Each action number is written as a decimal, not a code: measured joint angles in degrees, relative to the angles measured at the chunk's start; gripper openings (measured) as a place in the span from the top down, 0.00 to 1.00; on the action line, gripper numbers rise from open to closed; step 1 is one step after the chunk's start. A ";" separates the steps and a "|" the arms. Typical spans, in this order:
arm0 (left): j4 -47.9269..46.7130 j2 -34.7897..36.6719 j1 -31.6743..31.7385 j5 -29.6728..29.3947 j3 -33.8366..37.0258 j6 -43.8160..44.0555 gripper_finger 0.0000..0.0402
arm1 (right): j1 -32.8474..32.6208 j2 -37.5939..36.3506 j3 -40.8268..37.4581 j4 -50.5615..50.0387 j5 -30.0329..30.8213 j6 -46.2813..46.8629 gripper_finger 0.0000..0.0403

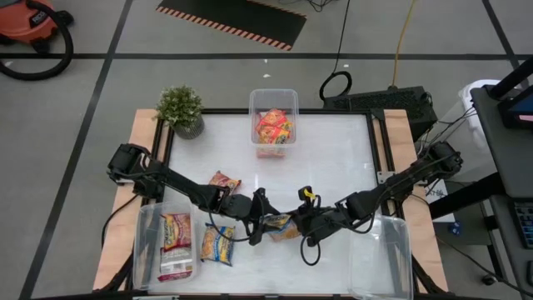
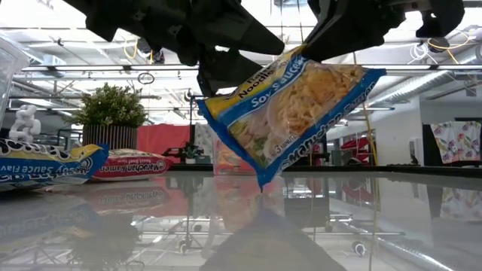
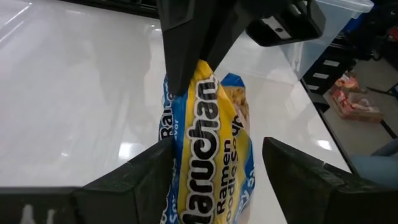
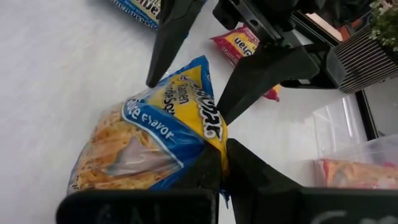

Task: Sort Maruchan noodles
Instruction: Put the right blue noodle pack into the bottom right transparent bin, then put the red noodle pack into the bottom left transparent bin

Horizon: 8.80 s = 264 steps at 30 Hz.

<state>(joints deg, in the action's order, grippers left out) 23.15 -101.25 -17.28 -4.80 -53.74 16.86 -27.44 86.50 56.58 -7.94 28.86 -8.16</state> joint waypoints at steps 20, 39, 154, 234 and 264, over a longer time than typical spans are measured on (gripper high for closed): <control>-2.03 0.04 0.00 0.34 -0.04 -0.99 0.31 | -0.09 0.02 0.00 6.54 4.30 -2.20 0.99; -1.93 0.00 0.11 -1.83 -0.04 -1.53 0.31 | -0.02 0.02 0.00 6.67 4.33 -1.56 0.99; 5.61 1.36 -1.66 -8.67 -0.04 -7.46 0.42 | 5.52 -3.77 -2.62 -4.65 -21.66 34.39 0.71; -2.13 6.62 -4.61 -10.13 -0.04 -2.07 0.42 | -23.32 -17.67 -2.43 -43.66 -46.71 83.69 0.52; -2.02 6.61 -4.50 -10.29 -0.03 -4.98 0.42 | -23.01 -34.86 -2.60 -33.55 -17.99 75.02 0.54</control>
<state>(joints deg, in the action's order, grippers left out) 21.12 -94.64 -21.78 -15.08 -53.77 11.88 -50.46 51.64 53.98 -41.50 10.87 66.86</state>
